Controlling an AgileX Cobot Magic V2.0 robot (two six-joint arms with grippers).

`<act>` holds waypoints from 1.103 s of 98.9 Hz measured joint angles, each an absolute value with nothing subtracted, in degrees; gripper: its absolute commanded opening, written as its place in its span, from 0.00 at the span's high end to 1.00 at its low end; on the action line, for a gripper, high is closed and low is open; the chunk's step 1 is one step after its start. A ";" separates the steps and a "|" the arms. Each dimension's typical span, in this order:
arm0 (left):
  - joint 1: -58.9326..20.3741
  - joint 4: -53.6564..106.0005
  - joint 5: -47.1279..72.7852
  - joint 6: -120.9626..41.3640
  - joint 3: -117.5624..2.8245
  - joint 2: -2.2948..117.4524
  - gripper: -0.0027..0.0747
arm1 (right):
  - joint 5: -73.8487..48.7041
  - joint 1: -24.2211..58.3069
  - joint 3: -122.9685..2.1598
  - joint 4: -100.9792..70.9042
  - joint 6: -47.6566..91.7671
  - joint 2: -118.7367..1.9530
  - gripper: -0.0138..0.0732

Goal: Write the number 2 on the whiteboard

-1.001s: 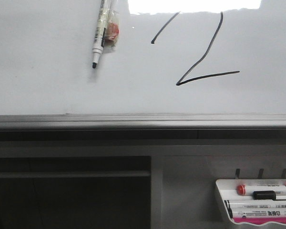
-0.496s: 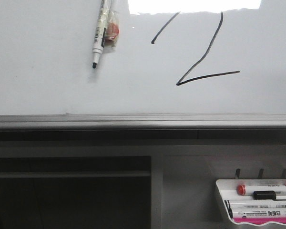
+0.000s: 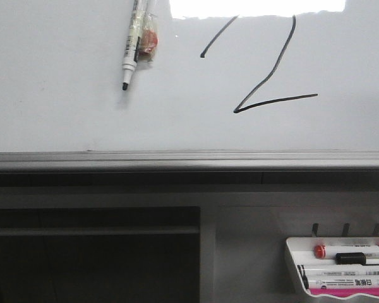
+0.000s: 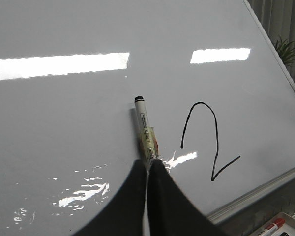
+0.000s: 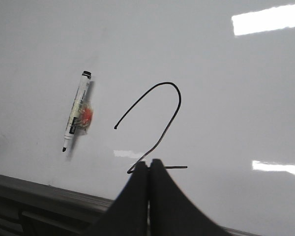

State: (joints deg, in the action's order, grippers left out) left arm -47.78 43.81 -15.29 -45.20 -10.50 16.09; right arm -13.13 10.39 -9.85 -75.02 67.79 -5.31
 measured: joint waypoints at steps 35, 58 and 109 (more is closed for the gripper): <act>-47.78 43.94 -15.42 -45.10 -10.50 16.09 0.99 | -13.01 10.39 -9.85 -75.22 67.79 -5.31 0.93; -46.69 40.57 -14.69 -45.10 -10.18 16.09 0.99 | -12.91 10.39 -9.85 -75.22 67.79 -5.31 0.93; -14.60 8.27 -1.99 -11.54 -3.80 6.93 0.99 | -12.32 10.39 -9.85 -75.34 67.79 -5.31 0.93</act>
